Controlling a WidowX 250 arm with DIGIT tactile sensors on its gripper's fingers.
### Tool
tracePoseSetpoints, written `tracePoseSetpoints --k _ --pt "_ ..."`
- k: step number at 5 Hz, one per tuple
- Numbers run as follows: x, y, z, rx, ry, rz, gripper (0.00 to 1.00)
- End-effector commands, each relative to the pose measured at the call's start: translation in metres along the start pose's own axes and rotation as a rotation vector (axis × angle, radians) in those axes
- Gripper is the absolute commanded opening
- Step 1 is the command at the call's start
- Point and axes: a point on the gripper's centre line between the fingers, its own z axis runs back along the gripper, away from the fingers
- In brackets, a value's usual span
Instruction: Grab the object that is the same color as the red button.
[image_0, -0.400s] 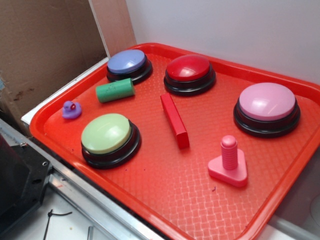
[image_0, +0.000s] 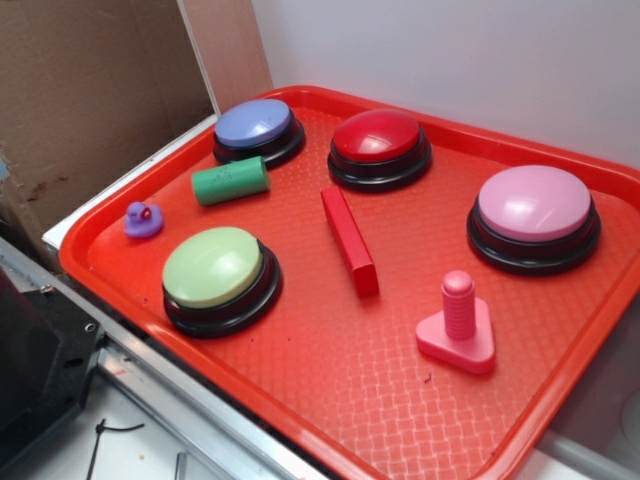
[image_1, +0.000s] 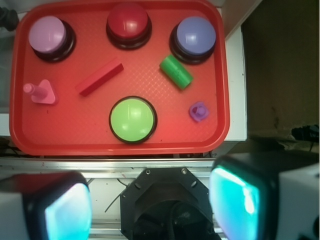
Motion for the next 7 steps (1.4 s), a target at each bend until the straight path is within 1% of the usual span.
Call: tracePoseSetpoints --k 1,2,3,4,5,7 --pt "0.049 0.016 0.004 0.000 -0.017 0.210 1.00" --pt "0.092 0.031 -0.002 0.002 0.000 0.436 1.00" --pt "0.115 0.033 -0.010 0.061 0.053 0.684 1.00" --pt "0.103 0.050 -0.016 0.071 0.047 0.819 1.00" --pt "0.088 0.060 -0.021 0.049 0.042 0.786 1.00" --pt "0.088 0.060 -0.021 0.049 0.042 0.786 1.00"
